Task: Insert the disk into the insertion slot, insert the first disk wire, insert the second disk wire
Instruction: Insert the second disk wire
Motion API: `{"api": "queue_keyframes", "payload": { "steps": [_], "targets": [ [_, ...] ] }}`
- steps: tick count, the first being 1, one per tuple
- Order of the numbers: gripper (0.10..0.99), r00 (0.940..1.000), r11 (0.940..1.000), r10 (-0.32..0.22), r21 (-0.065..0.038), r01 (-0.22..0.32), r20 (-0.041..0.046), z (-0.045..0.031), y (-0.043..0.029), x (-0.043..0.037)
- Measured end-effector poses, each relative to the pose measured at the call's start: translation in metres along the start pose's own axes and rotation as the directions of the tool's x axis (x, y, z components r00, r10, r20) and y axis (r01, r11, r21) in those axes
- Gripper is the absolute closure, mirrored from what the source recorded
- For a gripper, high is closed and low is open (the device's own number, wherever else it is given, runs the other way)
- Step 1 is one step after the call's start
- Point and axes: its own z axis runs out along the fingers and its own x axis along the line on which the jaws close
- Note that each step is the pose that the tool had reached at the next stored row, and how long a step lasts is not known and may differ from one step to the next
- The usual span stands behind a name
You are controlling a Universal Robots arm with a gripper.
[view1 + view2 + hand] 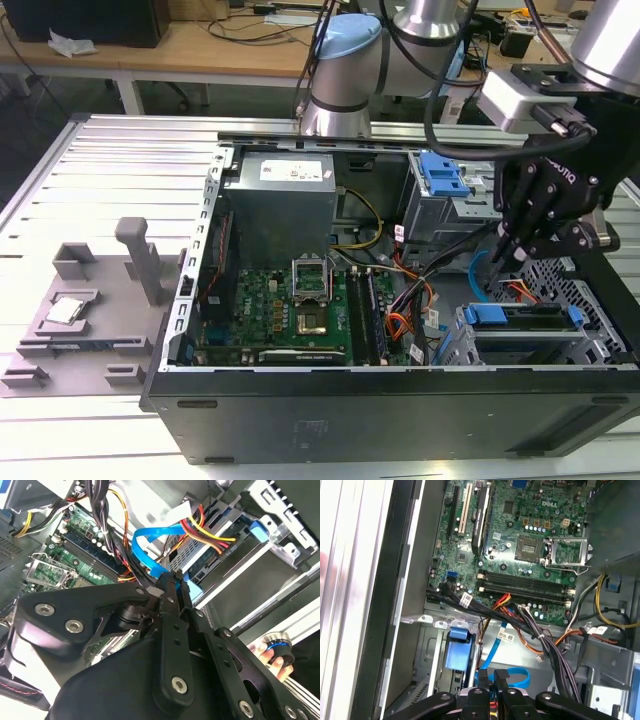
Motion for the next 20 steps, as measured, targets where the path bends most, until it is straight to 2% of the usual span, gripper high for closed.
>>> {"api": "queue_keyframes", "payload": {
  "steps": [2,8,20],
  "targets": [
    [0.922,1.0,1.0,0.0,0.0,0.0,0.0001,-0.0001,-0.0021,0.0002],
    [0.922,1.0,1.0,0.0,0.0,0.0,0.0,0.0,-0.0019,0.0021],
    [0.922,1.0,1.0,0.0,0.0,0.0,0.0001,0.0014,0.0015,0.0259]
  ]
}}
